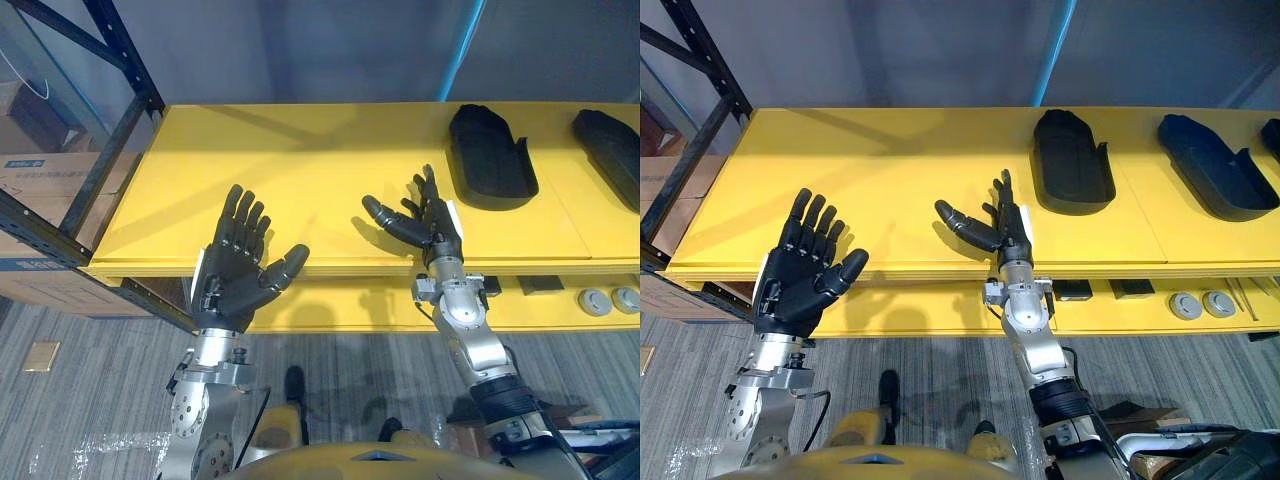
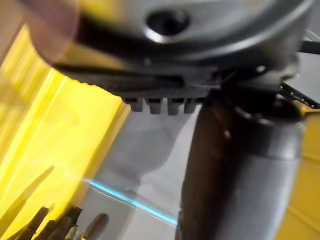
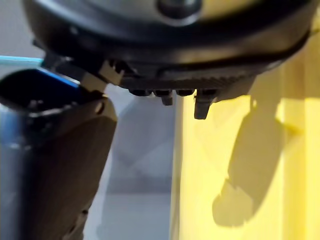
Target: Walk over and take three plastic housings, then place them on the shelf
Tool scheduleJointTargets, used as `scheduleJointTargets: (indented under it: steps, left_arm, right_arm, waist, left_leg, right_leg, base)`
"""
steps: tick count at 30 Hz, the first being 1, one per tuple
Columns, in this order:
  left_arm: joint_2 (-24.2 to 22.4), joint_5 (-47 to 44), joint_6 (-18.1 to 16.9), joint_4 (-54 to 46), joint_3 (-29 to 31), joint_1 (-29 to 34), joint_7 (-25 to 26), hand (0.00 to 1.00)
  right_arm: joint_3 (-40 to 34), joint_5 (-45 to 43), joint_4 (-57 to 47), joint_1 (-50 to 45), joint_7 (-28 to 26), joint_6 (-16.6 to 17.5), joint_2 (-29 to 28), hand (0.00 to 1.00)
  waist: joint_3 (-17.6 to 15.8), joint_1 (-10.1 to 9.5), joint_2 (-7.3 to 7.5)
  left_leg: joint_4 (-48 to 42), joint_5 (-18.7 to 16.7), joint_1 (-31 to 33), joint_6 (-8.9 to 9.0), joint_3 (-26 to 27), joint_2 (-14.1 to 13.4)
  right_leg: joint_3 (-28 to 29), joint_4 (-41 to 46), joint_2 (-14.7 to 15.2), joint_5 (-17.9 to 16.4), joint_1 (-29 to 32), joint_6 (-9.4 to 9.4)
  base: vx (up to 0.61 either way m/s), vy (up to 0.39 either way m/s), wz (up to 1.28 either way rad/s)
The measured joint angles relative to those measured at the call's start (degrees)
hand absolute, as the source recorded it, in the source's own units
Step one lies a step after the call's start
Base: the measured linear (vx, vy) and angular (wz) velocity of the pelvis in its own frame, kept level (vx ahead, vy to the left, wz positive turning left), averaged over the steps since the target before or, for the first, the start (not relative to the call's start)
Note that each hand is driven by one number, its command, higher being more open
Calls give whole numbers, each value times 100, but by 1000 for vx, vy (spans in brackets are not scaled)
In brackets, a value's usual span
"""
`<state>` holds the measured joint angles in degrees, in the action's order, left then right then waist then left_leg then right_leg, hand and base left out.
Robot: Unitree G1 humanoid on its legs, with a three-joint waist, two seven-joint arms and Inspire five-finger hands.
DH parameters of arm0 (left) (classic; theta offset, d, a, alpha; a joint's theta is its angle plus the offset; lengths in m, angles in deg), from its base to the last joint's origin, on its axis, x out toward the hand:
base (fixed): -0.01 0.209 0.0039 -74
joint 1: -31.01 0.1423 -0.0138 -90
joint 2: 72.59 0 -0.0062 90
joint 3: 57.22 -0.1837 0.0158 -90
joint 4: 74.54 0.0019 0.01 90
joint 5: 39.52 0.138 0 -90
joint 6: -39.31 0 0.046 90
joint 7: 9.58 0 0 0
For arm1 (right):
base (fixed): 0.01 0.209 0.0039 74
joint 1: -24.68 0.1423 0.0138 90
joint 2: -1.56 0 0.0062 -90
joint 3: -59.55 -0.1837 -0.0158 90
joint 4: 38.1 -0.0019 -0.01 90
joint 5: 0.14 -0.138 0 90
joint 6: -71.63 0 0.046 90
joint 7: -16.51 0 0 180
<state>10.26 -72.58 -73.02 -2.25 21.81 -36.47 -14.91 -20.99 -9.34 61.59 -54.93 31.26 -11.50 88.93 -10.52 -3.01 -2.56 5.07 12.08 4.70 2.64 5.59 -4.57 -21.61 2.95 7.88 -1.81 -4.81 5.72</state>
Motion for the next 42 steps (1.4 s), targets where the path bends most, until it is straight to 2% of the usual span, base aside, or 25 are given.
scheduleJointTargets:
  steps: [8, 22, 38, 42]
  left_arm:
    - [9, 2, -3, 43, -11, 0, 147, 100]
    - [14, 220, 10, 302, -249, -20, 128, 100]
    - [14, 229, 11, 302, -255, -4, 110, 100]
    - [23, 640, 4, 298, -244, 2, 276, 100]
  right_arm:
    - [-309, -4, 236, 129, 91, 129, -7, 100]
    - [-719, -1, 328, 154, 223, 129, -7, 100]
    - [-820, -3, 328, 101, 195, 129, -7, 100]
    - [-877, -60, 327, 9, -407, 342, 2, 100]
  waist:
    - [0, -2, -1]
    - [0, 12, -2]
    - [8, 20, -17]
    - [15, 22, -29]
  left_leg:
    - [-1, 21, 82, -20, 24, 0]
    - [-2, 22, 61, -21, 82, -4]
    - [-3, 19, 9, -21, 115, -9]
    - [-2, 14, -1, -22, 119, -11]
  right_leg:
    - [35, 27, 6, 7, 107, 6]
    - [118, 112, 17, 2, 161, 0]
    - [151, 121, 18, 3, 138, 1]
    - [150, 109, 16, 2, 126, 3]
  base:
    - [-6, -1, -1]
    - [-1, -6, -1]
    - [-1, -4, -1]
    - [0, 0, 0]
